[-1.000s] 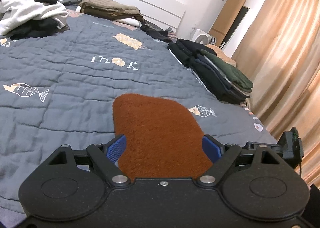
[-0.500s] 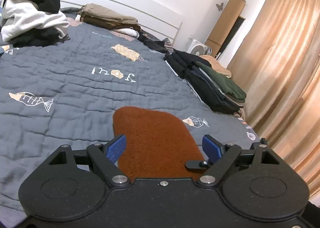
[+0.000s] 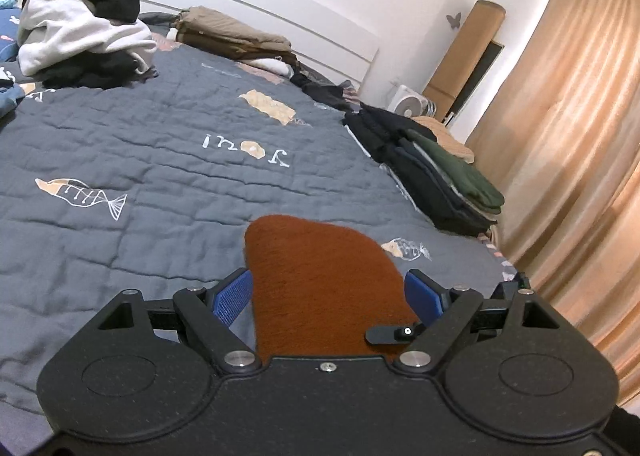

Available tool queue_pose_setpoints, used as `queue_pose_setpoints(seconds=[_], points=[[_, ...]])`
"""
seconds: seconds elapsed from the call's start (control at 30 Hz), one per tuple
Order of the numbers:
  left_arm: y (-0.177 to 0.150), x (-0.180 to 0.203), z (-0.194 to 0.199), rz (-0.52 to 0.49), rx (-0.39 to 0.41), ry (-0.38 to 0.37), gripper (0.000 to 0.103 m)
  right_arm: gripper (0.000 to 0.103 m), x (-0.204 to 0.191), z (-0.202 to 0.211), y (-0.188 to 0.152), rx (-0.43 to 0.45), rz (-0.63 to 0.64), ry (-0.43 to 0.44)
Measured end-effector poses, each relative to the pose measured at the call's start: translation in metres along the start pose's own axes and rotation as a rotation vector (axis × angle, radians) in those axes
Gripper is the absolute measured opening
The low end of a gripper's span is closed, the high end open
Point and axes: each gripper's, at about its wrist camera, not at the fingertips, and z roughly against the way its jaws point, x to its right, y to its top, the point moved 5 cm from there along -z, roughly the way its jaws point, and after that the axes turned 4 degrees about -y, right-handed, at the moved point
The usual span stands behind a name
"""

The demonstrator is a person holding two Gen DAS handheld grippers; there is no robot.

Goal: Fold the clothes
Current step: 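Grasp the folded garment with the right tool and then the left tool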

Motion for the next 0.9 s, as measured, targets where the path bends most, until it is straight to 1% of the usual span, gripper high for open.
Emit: queue_pose_setpoints(seconds=[0.13,0.2,0.23,0.27,0.33,0.4,0.43,0.53,0.67,0.7,0.8,0.9], points=[[-0.005,-0.004,-0.006,-0.009,-0.028,0.024,0.082,0.100,0.009,0.003,0.008,0.013,-0.093,0.061],[-0.006,-0.003,-0.008,-0.027,-0.039,0.033,0.082,0.096,0.010,0.004,0.009,0.016,-0.102,0.057],[-0.006,-0.001,-0.008,-0.038,-0.041,0.035,0.082,0.087,0.010,0.005,0.010,0.017,-0.102,0.050],[-0.005,0.000,-0.009,-0.047,-0.043,0.038,0.082,0.076,0.009,0.005,0.010,0.018,-0.102,0.043],[-0.005,0.002,-0.009,-0.046,-0.039,0.043,0.082,0.066,0.008,0.005,0.011,0.012,-0.104,0.033],[-0.005,0.003,-0.008,-0.034,-0.031,0.043,0.082,0.061,0.004,0.007,0.011,0.008,-0.092,0.030],[-0.005,0.003,-0.008,-0.030,-0.026,0.045,0.082,0.060,0.002,0.008,0.011,0.006,-0.083,0.029],[-0.006,0.006,-0.006,-0.023,-0.014,0.044,0.082,0.060,-0.001,0.008,0.008,-0.002,-0.053,0.016],[-0.007,0.009,-0.002,-0.015,0.000,0.052,0.082,0.071,0.004,0.000,0.006,-0.018,-0.063,0.008],[-0.007,0.009,-0.001,-0.012,0.003,0.059,0.082,0.071,0.005,-0.002,0.006,-0.019,-0.068,0.010],[-0.010,0.005,0.002,0.005,0.008,0.079,0.082,0.071,0.008,-0.001,0.005,-0.011,-0.071,0.014],[-0.013,-0.005,0.003,0.041,0.009,0.103,0.082,0.065,0.009,0.001,0.003,-0.004,-0.062,0.010]])
